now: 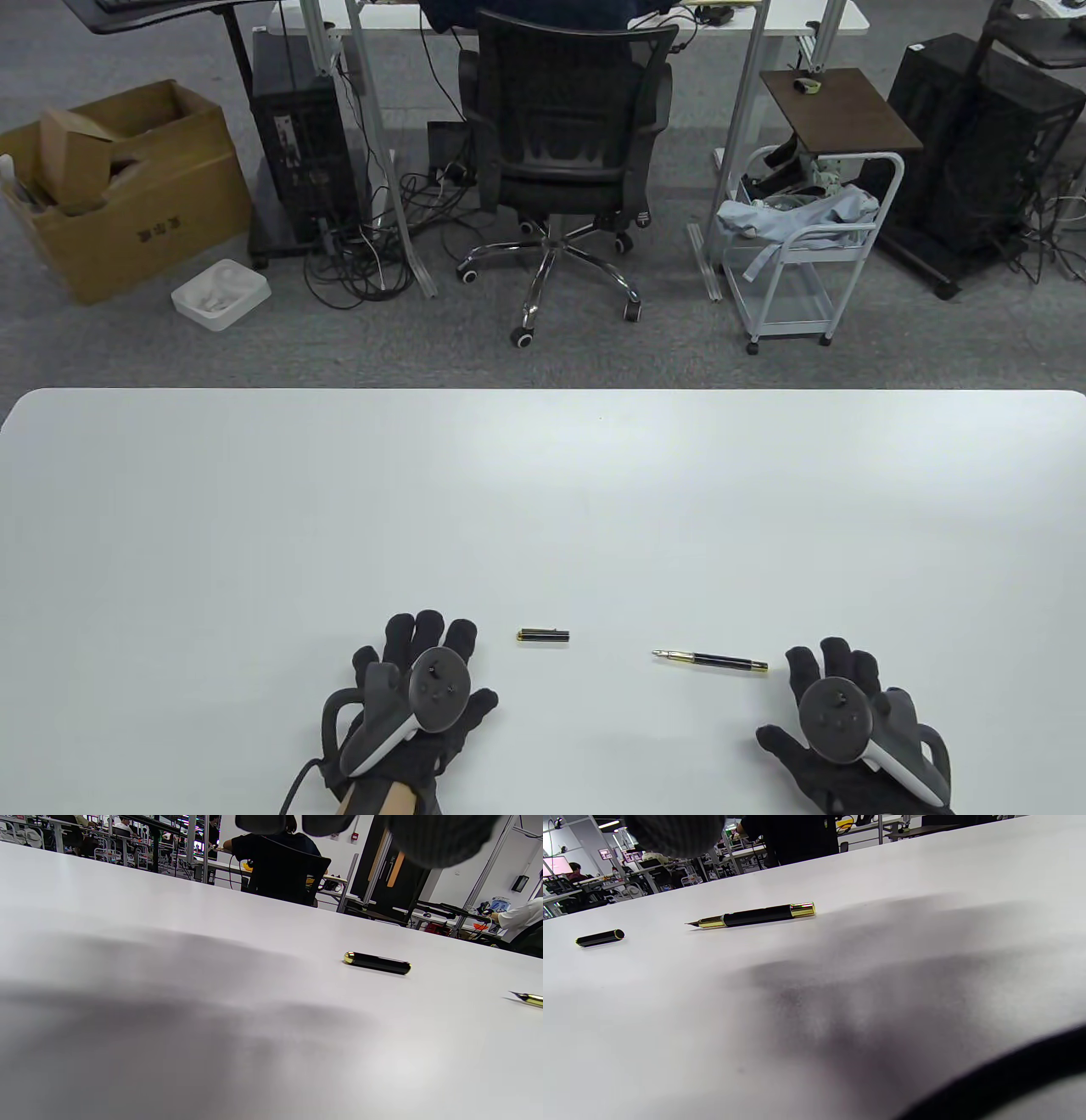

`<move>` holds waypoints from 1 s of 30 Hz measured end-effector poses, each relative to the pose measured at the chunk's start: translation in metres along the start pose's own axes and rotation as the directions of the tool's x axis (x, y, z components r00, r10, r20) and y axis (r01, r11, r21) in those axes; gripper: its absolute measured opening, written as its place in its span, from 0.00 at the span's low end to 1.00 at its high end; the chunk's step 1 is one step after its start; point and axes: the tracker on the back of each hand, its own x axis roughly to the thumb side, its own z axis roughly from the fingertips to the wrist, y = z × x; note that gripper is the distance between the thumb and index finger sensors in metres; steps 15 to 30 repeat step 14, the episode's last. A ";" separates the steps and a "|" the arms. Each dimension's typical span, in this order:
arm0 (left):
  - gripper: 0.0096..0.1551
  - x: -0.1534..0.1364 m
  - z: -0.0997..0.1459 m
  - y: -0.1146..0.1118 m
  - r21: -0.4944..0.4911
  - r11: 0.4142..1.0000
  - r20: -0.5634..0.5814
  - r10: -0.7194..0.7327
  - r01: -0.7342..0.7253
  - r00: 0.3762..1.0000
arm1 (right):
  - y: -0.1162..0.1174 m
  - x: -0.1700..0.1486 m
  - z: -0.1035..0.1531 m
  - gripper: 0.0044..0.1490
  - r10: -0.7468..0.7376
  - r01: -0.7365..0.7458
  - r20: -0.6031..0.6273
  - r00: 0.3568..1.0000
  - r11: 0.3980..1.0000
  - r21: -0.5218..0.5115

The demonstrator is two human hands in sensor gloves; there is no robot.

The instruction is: Remove fountain pen cap from fountain pen with left hand

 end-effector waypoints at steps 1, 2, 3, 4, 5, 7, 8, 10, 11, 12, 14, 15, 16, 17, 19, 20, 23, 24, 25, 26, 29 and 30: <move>0.47 0.000 0.000 0.000 0.000 1.000 -0.002 -0.001 0.001 1.000 | 0.000 0.000 0.000 0.56 0.002 -0.002 0.005 1.000 1.000 0.003; 0.47 0.000 0.000 0.000 0.000 1.000 -0.003 -0.001 0.001 1.000 | 0.000 0.001 0.000 0.56 0.003 -0.004 0.010 1.000 1.000 0.003; 0.47 0.000 0.000 0.000 0.000 1.000 -0.003 0.000 0.000 1.000 | 0.001 0.001 0.000 0.56 0.005 -0.005 0.013 1.000 1.000 0.002; 0.47 0.000 0.000 0.000 -0.003 1.000 -0.003 0.000 0.000 1.000 | 0.001 0.001 0.000 0.56 0.008 -0.008 0.016 1.000 1.000 0.002; 0.47 0.001 0.000 -0.001 -0.005 1.000 -0.003 -0.002 0.002 1.000 | 0.001 0.001 0.000 0.56 0.010 -0.010 0.017 1.000 1.000 0.001; 0.47 0.001 0.000 -0.001 -0.010 1.000 -0.005 -0.009 0.009 1.000 | 0.001 0.001 0.000 0.56 0.013 -0.013 0.018 1.000 1.000 0.001; 0.47 0.001 0.000 -0.002 -0.012 1.000 -0.007 -0.012 0.012 1.000 | 0.001 0.002 0.000 0.56 0.012 -0.012 0.019 1.000 1.000 0.001; 0.47 0.001 0.000 -0.002 -0.012 1.000 -0.008 -0.013 0.013 1.000 | 0.002 0.002 0.000 0.56 0.010 -0.010 0.019 1.000 1.000 0.004; 0.47 0.001 0.000 -0.002 -0.012 1.000 -0.008 -0.012 0.012 1.000 | 0.002 0.002 0.000 0.56 0.008 -0.008 0.021 1.000 1.000 0.004; 0.47 0.001 0.000 -0.002 -0.011 1.000 -0.008 -0.012 0.012 1.000 | 0.002 0.002 0.000 0.56 0.006 -0.006 0.022 1.000 1.000 0.004; 0.47 0.001 0.001 -0.002 -0.011 1.000 -0.010 -0.008 0.008 1.000 | 0.002 0.002 0.000 0.56 0.003 -0.003 0.023 1.000 1.000 0.006; 0.47 0.001 0.001 -0.002 -0.011 1.000 -0.010 -0.008 0.008 1.000 | 0.002 0.002 0.000 0.56 0.003 -0.003 0.023 1.000 1.000 0.006; 0.47 0.001 0.001 -0.002 -0.011 1.000 -0.010 -0.008 0.008 1.000 | 0.002 0.002 0.000 0.56 0.003 -0.003 0.023 1.000 1.000 0.006; 0.47 0.001 0.001 -0.002 -0.011 1.000 -0.010 -0.008 0.008 1.000 | 0.002 0.002 0.000 0.56 0.003 -0.003 0.023 1.000 1.000 0.006; 0.47 0.001 0.001 -0.002 -0.011 1.000 -0.010 -0.008 0.008 1.000 | 0.002 0.002 0.000 0.56 0.003 -0.003 0.023 1.000 1.000 0.006; 0.47 0.001 0.001 -0.002 -0.011 1.000 -0.010 -0.008 0.008 1.000 | 0.002 0.002 0.000 0.56 0.003 -0.003 0.023 1.000 1.000 0.006; 0.47 0.001 0.001 -0.002 -0.011 1.000 -0.010 -0.008 0.008 1.000 | 0.002 0.002 0.000 0.56 0.003 -0.003 0.023 1.000 1.000 0.006; 0.47 0.001 0.001 -0.002 -0.011 1.000 -0.010 -0.008 0.008 1.000 | 0.002 0.002 0.000 0.56 0.003 -0.003 0.023 1.000 1.000 0.006; 0.47 0.001 0.001 -0.002 -0.011 1.000 -0.010 -0.008 0.008 1.000 | 0.002 0.002 0.000 0.56 0.003 -0.003 0.023 1.000 1.000 0.006; 0.47 0.001 0.001 -0.002 -0.011 1.000 -0.010 -0.008 0.008 1.000 | 0.002 0.002 0.000 0.56 0.003 -0.003 0.023 1.000 1.000 0.006; 0.47 0.001 0.001 -0.002 -0.011 1.000 -0.010 -0.008 0.008 1.000 | 0.002 0.002 0.000 0.56 0.003 -0.003 0.023 1.000 1.000 0.006; 0.47 0.001 0.001 -0.002 -0.011 1.000 -0.010 -0.008 0.008 1.000 | 0.002 0.002 0.000 0.56 0.003 -0.003 0.023 1.000 1.000 0.006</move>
